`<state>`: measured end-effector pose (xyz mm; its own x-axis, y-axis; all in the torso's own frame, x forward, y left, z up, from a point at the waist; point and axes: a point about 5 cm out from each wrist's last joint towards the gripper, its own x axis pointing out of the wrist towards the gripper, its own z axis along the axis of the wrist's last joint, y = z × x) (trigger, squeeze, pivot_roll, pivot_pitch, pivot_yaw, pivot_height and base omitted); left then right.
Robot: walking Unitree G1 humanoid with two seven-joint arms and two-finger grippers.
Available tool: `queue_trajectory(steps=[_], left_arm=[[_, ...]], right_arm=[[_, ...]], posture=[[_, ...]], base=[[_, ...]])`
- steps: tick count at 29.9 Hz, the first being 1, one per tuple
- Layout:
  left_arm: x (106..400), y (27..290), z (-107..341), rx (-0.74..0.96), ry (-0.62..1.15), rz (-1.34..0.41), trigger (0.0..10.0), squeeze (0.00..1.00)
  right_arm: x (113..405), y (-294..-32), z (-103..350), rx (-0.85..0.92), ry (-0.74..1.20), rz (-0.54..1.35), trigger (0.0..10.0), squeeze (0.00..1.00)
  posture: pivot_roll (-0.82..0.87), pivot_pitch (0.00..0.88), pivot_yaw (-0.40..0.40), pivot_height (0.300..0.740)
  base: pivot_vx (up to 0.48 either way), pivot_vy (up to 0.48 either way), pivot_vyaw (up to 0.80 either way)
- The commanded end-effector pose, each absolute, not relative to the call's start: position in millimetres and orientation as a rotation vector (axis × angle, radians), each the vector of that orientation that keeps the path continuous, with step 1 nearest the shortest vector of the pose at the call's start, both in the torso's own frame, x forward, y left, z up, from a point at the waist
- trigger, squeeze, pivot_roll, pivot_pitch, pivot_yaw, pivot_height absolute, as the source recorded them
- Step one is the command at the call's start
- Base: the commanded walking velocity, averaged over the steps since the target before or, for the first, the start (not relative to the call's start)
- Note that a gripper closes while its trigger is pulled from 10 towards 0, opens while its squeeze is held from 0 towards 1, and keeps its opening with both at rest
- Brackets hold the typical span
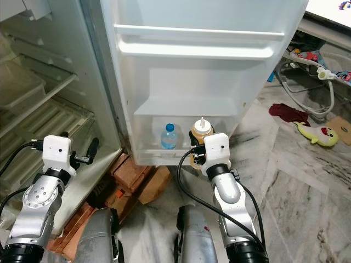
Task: Restocking fridge
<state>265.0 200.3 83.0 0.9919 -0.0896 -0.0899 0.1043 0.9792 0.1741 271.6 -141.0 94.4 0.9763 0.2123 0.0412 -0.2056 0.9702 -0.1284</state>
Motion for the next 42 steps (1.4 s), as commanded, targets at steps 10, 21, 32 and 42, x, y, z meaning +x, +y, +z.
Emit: queue_trajectory(steps=[10,21,32,42], left_arm=[[264.2,197.7,82.2,0.174,0.090,-0.105,10.0,0.00],[262.8,199.6,81.8,0.174,0.093,-0.097,10.0,0.00],[261.4,200.2,84.3,0.179,0.078,-0.104,10.0,0.00],[262.3,199.6,85.5,0.184,0.071,-0.109,10.0,0.00]], right_arm=[[272.3,-145.5,96.2,-0.138,-0.070,0.196,10.0,0.00],[272.9,-143.8,95.3,-0.127,-0.068,0.212,10.0,0.00],[274.7,-144.1,94.9,-0.132,-0.066,0.208,10.0,0.00],[276.8,-144.5,95.9,-0.139,-0.073,0.210,10.0,0.00]], posture=[[0.01,0.123,-0.079,0.624],[0.02,0.126,-0.081,0.609],[0.02,0.129,-0.081,0.574],[0.02,0.126,-0.080,0.574]], base=[[0.162,0.000,0.00],[0.000,0.000,0.00],[0.044,0.000,0.00],[0.410,0.000,0.00]])
